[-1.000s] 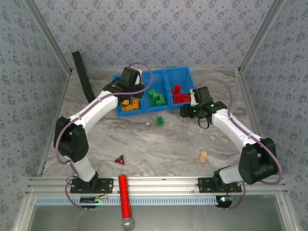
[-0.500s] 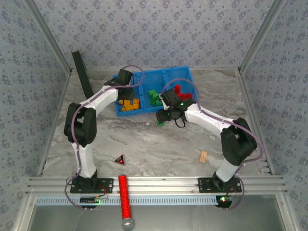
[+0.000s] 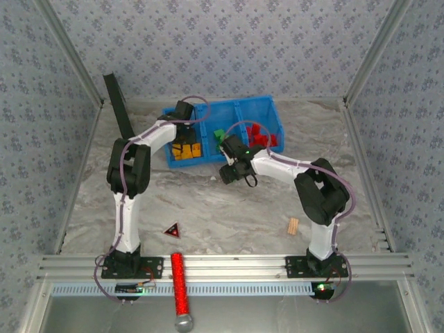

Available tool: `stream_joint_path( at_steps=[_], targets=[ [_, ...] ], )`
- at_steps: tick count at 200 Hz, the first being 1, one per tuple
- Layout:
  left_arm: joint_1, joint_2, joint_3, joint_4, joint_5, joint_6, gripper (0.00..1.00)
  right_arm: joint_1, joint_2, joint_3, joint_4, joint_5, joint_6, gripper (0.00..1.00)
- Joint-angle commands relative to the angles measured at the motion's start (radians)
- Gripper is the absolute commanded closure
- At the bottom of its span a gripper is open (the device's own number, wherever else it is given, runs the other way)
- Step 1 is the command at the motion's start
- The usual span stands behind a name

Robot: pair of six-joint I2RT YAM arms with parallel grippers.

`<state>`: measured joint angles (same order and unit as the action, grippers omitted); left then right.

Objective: Sort the legos into containers by color
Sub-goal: Place the lego in the container, then pick up the lego from the center of the table.

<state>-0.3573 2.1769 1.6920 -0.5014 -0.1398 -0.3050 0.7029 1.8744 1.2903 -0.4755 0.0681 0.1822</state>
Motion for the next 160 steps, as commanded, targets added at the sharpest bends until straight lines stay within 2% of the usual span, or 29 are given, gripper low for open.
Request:
stream_joint_path(
  at_steps=[1, 34, 65, 124, 160],
  targets=[
    [0.003, -0.001, 0.022, -0.015, 0.017, 0.000, 0.50, 0.001, 0.029, 0.030, 0.016, 0.004, -0.014, 0.36],
    [0.003, -0.038, -0.002, -0.005, 0.013, 0.006, 0.44, -0.005, 0.060, 0.045, 0.022, -0.005, -0.004, 0.36],
    [0.005, -0.110, -0.033, 0.018, 0.065, 0.013, 0.39, -0.004, 0.084, 0.051, 0.020, -0.011, 0.005, 0.40],
    [0.004, -0.285, -0.081, 0.038, 0.127, 0.019, 0.36, 0.009, 0.088, -0.007, 0.062, 0.004, 0.048, 0.43],
    [0.003, -0.371, -0.094, 0.035, 0.135, 0.016, 0.35, 0.010, 0.107, -0.017, 0.079, -0.011, 0.049, 0.50]
  ],
)
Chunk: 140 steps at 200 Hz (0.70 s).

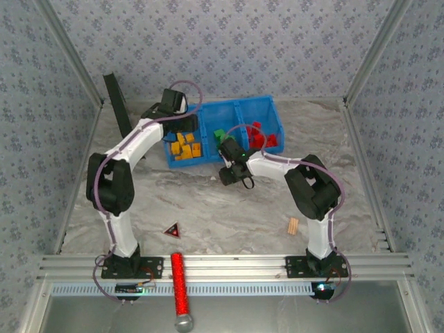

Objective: Sort the legos into containers by color
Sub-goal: Pick up the lego from the center of the table.

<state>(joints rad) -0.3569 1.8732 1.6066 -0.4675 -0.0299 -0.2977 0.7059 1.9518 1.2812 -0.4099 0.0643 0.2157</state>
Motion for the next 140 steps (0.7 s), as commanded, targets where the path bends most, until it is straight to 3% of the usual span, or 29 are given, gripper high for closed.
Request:
stream_joint_path(
  at_steps=[1, 65, 140],
  targets=[
    [0.003, -0.069, -0.008, 0.001, 0.025, 0.009, 0.35, 0.007, 0.030, -0.008, 0.014, -0.007, 0.016, 0.50],
    [0.003, -0.181, -0.053, -0.012, 0.007, -0.006, 0.34, 0.002, -0.014, -0.003, -0.003, -0.015, -0.001, 0.69],
    [0.004, -0.398, -0.245, -0.044, -0.034, -0.035, 0.33, -0.042, -0.070, 0.241, -0.126, 0.004, -0.105, 0.72]
  ],
)
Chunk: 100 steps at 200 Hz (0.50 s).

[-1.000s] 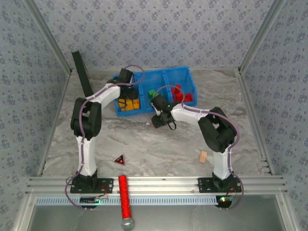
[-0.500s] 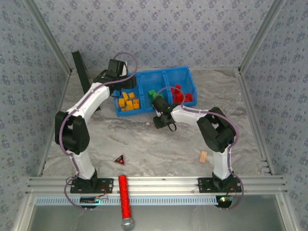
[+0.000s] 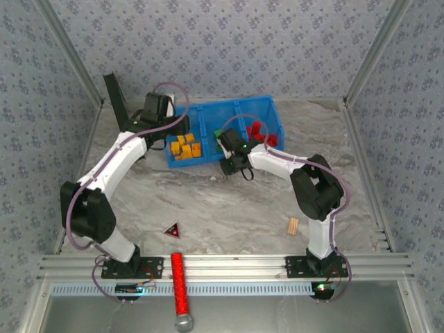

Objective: Sort the legos into containers by color
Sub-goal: Pick up the lego from the center of the table, then place the lego in the container.

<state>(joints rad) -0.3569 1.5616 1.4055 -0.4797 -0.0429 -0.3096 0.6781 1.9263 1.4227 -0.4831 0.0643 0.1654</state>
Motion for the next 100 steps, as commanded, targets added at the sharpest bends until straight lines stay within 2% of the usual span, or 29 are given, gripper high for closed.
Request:
stream_joint_path(
  at_steps=[1, 44, 100],
  targets=[
    [0.004, -0.090, -0.048, -0.032, -0.022, -0.024, 0.33, -0.015, -0.044, 0.103, -0.053, 0.004, -0.056, 0.71],
    [0.003, -0.257, -0.158, -0.044, 0.004, -0.010, 0.31, -0.072, 0.045, 0.279, -0.042, 0.010, -0.089, 0.71],
    [0.003, -0.477, -0.286, -0.076, 0.043, 0.057, 0.28, -0.126, 0.294, 0.577, -0.039, 0.005, -0.110, 0.71]
  ],
)
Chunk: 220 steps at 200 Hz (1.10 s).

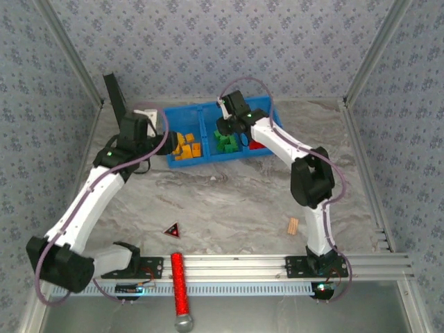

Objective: Sort the legos into containers by color
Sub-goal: Place the lego in the container.

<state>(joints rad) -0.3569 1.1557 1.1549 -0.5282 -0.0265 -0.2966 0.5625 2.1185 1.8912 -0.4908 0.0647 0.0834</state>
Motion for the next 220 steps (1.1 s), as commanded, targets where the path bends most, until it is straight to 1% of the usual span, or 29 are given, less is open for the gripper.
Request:
stream_joint_path(
  at_steps=[1, 33, 55, 86, 99, 145, 181, 200, 220],
  targets=[
    [0.003, -0.075, -0.037, -0.028, 0.026, 0.045, 0.28, -0.011, 0.107, 0.114, -0.033, 0.006, -0.028, 0.71],
    [0.003, -0.128, -0.043, -0.085, 0.052, 0.090, 0.26, -0.029, 0.233, 0.269, -0.059, 0.004, -0.028, 0.69],
    [0.003, -0.150, -0.049, -0.114, 0.053, 0.108, 0.25, -0.034, 0.319, 0.380, -0.118, 0.005, -0.019, 0.67],
    [0.003, -0.170, -0.044, -0.145, 0.053, 0.120, 0.24, -0.032, 0.375, 0.420, -0.130, 0.000, -0.012, 0.63],
    [0.003, -0.177, -0.040, -0.184, 0.044, 0.125, 0.24, -0.034, 0.389, 0.432, -0.132, -0.002, -0.007, 0.61],
    [0.004, -0.183, -0.043, -0.189, 0.020, 0.122, 0.23, -0.037, 0.390, 0.444, -0.128, -0.028, 0.000, 0.54],
    [0.004, -0.190, -0.065, -0.174, -0.009, 0.113, 0.21, -0.031, 0.364, 0.436, -0.138, -0.032, -0.009, 0.54],
    [0.004, -0.197, -0.094, -0.156, -0.079, 0.099, 0.18, -0.026, 0.324, 0.429, -0.149, -0.037, -0.023, 0.52],
    [0.008, -0.200, -0.139, -0.068, -0.187, 0.084, 0.13, -0.019, 0.254, 0.400, -0.157, -0.051, -0.037, 0.48]
  ],
)
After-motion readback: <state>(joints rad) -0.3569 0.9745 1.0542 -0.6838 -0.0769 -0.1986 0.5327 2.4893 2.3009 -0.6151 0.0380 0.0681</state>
